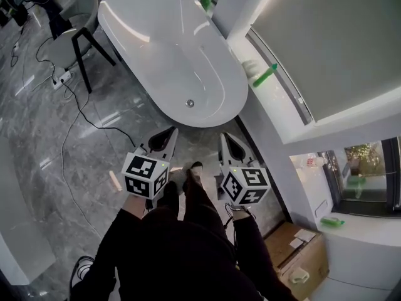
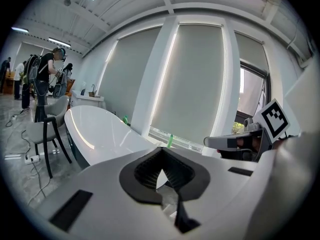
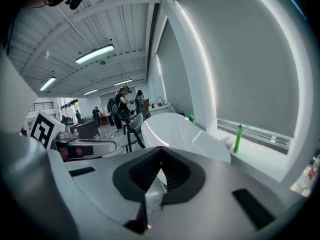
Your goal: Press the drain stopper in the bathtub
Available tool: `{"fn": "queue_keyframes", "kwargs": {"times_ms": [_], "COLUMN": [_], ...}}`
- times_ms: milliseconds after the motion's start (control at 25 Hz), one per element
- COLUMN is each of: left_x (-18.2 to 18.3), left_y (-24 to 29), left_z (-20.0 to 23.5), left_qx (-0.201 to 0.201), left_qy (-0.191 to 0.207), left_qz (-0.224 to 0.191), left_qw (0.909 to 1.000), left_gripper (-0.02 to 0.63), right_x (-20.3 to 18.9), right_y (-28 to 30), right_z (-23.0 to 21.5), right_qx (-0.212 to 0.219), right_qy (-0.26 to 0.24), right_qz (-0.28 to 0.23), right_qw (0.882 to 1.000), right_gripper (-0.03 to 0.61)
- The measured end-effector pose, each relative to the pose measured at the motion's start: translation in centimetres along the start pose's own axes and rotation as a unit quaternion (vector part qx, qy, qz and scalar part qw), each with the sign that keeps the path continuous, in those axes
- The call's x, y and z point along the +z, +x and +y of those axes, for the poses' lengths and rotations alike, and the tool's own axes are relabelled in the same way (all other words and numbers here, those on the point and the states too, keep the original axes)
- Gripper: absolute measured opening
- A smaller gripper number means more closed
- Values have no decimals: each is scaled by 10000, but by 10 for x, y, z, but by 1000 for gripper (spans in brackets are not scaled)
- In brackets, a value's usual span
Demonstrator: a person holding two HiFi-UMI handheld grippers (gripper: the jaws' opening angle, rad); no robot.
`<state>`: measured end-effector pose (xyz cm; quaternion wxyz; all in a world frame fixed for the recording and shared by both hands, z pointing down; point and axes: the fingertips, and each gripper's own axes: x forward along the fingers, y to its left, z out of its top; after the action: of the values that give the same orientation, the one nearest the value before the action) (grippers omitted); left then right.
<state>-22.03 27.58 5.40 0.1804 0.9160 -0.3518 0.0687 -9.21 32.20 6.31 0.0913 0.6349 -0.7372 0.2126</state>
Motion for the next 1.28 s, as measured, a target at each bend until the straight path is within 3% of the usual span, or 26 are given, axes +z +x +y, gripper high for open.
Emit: {"fn": "queue_keyframes", "kwargs": {"times_ms": [520, 1280], "left_x": [10, 15], "left_y": [48, 219], "left_z": [25, 75], "left_qx": [123, 415], "left_qy": [18, -155], "left_qz": [75, 757], "left_qw": [9999, 9961], "left_gripper": [6, 6], "right_x": [12, 45], "right_y": [53, 182], "right_z": [-32, -155], "right_qx": [107, 195], "right_qy": [191, 302], "right_qz": [92, 701], "right_qw": [9997, 9969], "right_gripper": [2, 2]}}
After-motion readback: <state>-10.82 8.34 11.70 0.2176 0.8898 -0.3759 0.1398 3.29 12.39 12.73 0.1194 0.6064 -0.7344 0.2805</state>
